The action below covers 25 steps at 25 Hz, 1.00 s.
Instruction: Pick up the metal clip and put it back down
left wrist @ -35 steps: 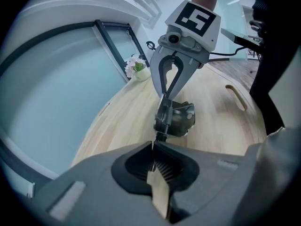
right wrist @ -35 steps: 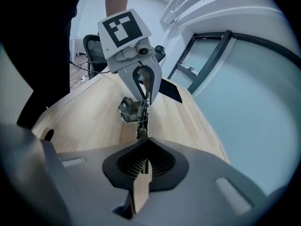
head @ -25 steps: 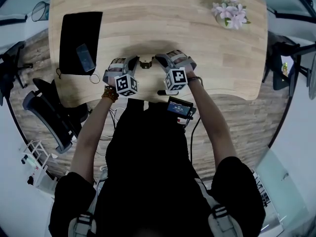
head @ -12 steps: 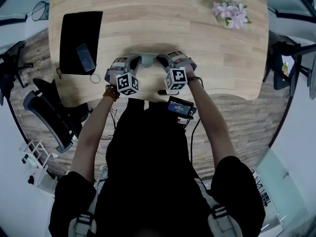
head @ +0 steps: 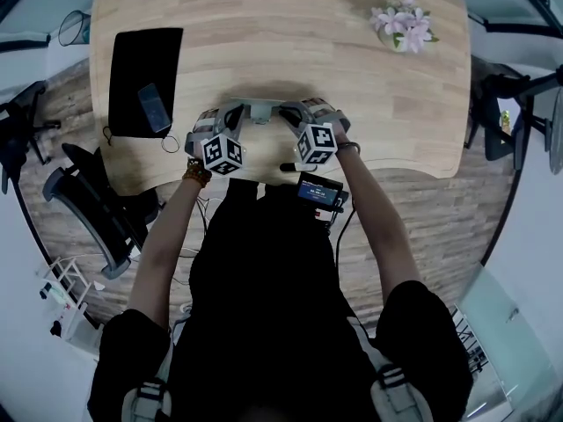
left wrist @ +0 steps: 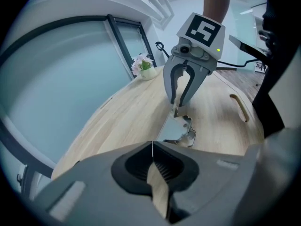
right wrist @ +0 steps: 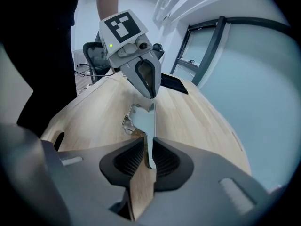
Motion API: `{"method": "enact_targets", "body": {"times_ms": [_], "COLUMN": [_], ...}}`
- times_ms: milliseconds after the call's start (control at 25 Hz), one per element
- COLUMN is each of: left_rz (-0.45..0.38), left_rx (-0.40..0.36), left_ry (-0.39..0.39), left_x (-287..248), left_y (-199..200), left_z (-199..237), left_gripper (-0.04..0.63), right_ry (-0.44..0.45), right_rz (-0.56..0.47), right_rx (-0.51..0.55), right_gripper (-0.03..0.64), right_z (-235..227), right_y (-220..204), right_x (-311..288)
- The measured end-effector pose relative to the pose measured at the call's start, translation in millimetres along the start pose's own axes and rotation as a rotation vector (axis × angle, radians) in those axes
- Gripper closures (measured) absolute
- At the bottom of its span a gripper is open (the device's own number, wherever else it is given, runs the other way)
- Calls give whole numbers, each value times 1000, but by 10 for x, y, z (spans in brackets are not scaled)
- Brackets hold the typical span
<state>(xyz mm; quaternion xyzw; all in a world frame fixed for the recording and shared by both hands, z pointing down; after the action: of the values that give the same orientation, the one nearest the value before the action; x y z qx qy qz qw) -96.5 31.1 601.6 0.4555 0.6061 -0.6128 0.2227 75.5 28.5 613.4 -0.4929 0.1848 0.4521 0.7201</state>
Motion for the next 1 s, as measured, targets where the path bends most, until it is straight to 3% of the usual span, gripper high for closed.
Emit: {"method": "enact_targets", "body": {"times_ms": [400,1000], "left_rz": [-106,-315], "left_rx": [200,349], "left_ry": [116,278], "left_x": [420,1110], "left_y": [86,443], "left_z": [161,403], "left_gripper": [578,577], "right_ry": [-101,-316], "right_rz": [-32,-162], "right_rx": [-124,-265], "right_gripper": [546,563], "right_z": [-221,-721], "right_y": [187,693], "right_x": [298,796]}}
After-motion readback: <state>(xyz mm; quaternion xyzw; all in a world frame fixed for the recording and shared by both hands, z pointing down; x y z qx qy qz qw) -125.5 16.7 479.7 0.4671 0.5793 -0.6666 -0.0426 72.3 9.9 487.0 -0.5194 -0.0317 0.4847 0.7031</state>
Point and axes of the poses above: the fingertips, and each gripper's own axes: x backward along the fingers, z to its left, y out of its top, the point moved 9 cm from there along x, backward along the fingers, and after that the axes turned 13 degrees about -y, right-handed, at the moved point
